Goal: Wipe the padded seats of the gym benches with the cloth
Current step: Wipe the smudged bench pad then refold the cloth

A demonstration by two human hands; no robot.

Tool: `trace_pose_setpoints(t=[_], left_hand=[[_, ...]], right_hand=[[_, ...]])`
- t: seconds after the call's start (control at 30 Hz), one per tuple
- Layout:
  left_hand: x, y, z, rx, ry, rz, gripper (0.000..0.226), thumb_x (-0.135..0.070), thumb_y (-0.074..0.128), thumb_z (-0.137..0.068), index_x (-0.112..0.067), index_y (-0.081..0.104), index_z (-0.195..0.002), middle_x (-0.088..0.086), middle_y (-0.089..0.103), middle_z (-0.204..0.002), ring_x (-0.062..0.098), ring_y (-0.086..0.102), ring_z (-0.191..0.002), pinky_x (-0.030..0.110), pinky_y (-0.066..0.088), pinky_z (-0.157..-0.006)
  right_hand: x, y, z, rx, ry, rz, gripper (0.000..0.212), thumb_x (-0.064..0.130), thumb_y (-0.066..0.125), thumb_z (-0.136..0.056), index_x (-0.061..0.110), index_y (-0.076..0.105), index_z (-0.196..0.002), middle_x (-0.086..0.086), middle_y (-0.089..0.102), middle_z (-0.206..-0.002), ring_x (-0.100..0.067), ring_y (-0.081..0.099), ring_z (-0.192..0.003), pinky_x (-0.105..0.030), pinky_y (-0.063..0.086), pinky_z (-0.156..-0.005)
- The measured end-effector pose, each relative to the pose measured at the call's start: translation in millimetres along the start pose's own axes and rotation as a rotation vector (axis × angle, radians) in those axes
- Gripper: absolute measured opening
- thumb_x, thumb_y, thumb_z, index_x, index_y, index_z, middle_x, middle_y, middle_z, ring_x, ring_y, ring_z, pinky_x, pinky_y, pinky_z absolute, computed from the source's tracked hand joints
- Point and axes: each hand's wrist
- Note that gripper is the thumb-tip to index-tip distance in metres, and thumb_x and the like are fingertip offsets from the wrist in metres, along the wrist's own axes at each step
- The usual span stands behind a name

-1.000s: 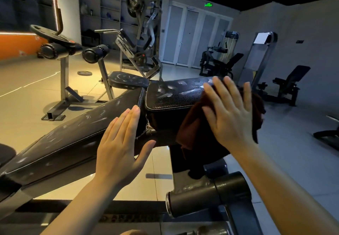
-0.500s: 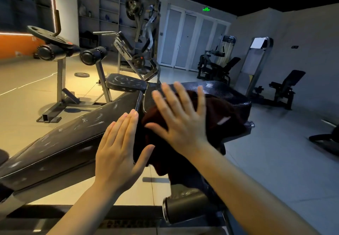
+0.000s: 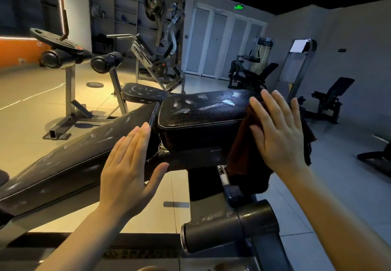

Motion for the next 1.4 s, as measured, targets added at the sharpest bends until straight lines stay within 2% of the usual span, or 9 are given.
trace_pose_setpoints(t=[0.13, 0.3, 0.43, 0.63, 0.83, 1.0, 1.1, 1.23, 1.4], left_hand=[[-2, 4, 1, 0.013, -0.009, -0.011, 0.072, -0.057, 0.031, -0.097, -0.006, 0.034, -0.148, 0.008, 0.035, -0.153, 0.022, 0.028, -0.143, 0.027, 0.008, -0.121], [-2, 10, 2, 0.013, -0.020, -0.025, 0.073, -0.056, 0.034, -0.095, -0.006, 0.035, -0.148, 0.007, 0.031, -0.155, 0.017, 0.021, -0.146, 0.030, 0.008, -0.122], [-3, 12, 3, -0.002, -0.018, -0.019, 0.072, -0.055, 0.035, -0.095, -0.006, 0.034, -0.148, 0.009, 0.033, -0.155, 0.021, 0.025, -0.145, 0.034, 0.012, -0.122], [-3, 7, 2, -0.028, -0.018, 0.047, 0.069, -0.055, 0.031, -0.097, -0.009, 0.029, -0.148, 0.008, 0.033, -0.152, 0.021, 0.028, -0.142, 0.031, 0.012, -0.120], [1, 1, 2, 0.008, 0.011, 0.043, 0.069, -0.050, 0.037, -0.096, -0.007, 0.029, -0.149, 0.010, 0.036, -0.152, 0.020, 0.028, -0.142, 0.029, 0.012, -0.120], [1, 2, 1, 0.020, 0.008, 0.027, 0.069, -0.055, 0.030, -0.098, -0.008, 0.029, -0.149, 0.009, 0.034, -0.152, 0.021, 0.027, -0.142, 0.028, 0.010, -0.120], [0, 5, 2, 0.019, 0.006, 0.014, 0.070, -0.057, 0.028, -0.099, -0.009, 0.030, -0.149, 0.008, 0.033, -0.153, 0.022, 0.027, -0.143, 0.029, 0.010, -0.121], [-2, 6, 2, 0.019, -0.006, 0.020, 0.070, -0.058, 0.027, -0.098, -0.009, 0.030, -0.149, 0.008, 0.033, -0.153, 0.023, 0.027, -0.143, 0.030, 0.009, -0.121], [-2, 4, 1, 0.028, -0.003, 0.019, 0.069, -0.057, 0.028, -0.098, -0.010, 0.031, -0.148, 0.010, 0.035, -0.153, 0.024, 0.028, -0.143, 0.030, 0.009, -0.120]], right_hand=[[23, 5, 2, -0.040, 0.148, -0.070, 0.048, 0.040, 0.025, -0.107, 0.014, 0.036, -0.145, -0.017, 0.039, -0.151, -0.038, 0.025, -0.143, -0.060, 0.017, -0.117], [51, 11, -9, -0.046, 0.134, 0.037, 0.054, 0.052, 0.026, -0.104, 0.019, 0.041, -0.145, -0.012, 0.042, -0.151, -0.034, 0.031, -0.143, -0.068, 0.009, -0.112], [78, 14, -22, -0.026, 0.001, 0.024, 0.059, 0.057, 0.024, -0.102, 0.019, 0.039, -0.145, -0.009, 0.044, -0.151, -0.028, 0.034, -0.142, -0.065, 0.008, -0.113], [134, 26, -42, -0.102, -0.165, -0.112, 0.061, 0.053, 0.044, -0.095, 0.013, 0.053, -0.139, -0.010, 0.052, -0.144, -0.025, 0.045, -0.137, -0.060, 0.012, -0.114], [97, 17, -35, -0.061, -0.346, -0.078, 0.067, 0.056, 0.050, -0.094, 0.006, 0.053, -0.138, -0.014, 0.052, -0.142, -0.028, 0.042, -0.137, -0.049, 0.017, -0.118], [23, 3, -21, -0.021, -0.194, 0.108, 0.072, 0.069, 0.041, -0.092, 0.014, 0.056, -0.136, -0.013, 0.057, -0.138, -0.032, 0.041, -0.135, -0.056, 0.002, -0.117], [-3, 0, -15, -0.005, -0.056, 0.110, 0.070, 0.070, 0.038, -0.094, 0.017, 0.054, -0.136, -0.013, 0.056, -0.138, -0.034, 0.042, -0.135, -0.068, 0.009, -0.112], [8, 5, -10, -0.032, 0.029, -0.073, 0.062, 0.061, 0.037, -0.099, 0.014, 0.047, -0.138, -0.017, 0.052, -0.140, -0.034, 0.038, -0.136, -0.066, 0.023, -0.111], [31, 5, 5, -0.037, 0.064, -0.080, 0.067, 0.059, 0.033, -0.100, 0.008, 0.046, -0.140, -0.015, 0.049, -0.144, -0.031, 0.034, -0.140, -0.066, 0.008, -0.115]])
Point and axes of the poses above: each hand's wrist, its own z-axis away from the middle knuckle, its own y-axis out of the palm, x = y × z
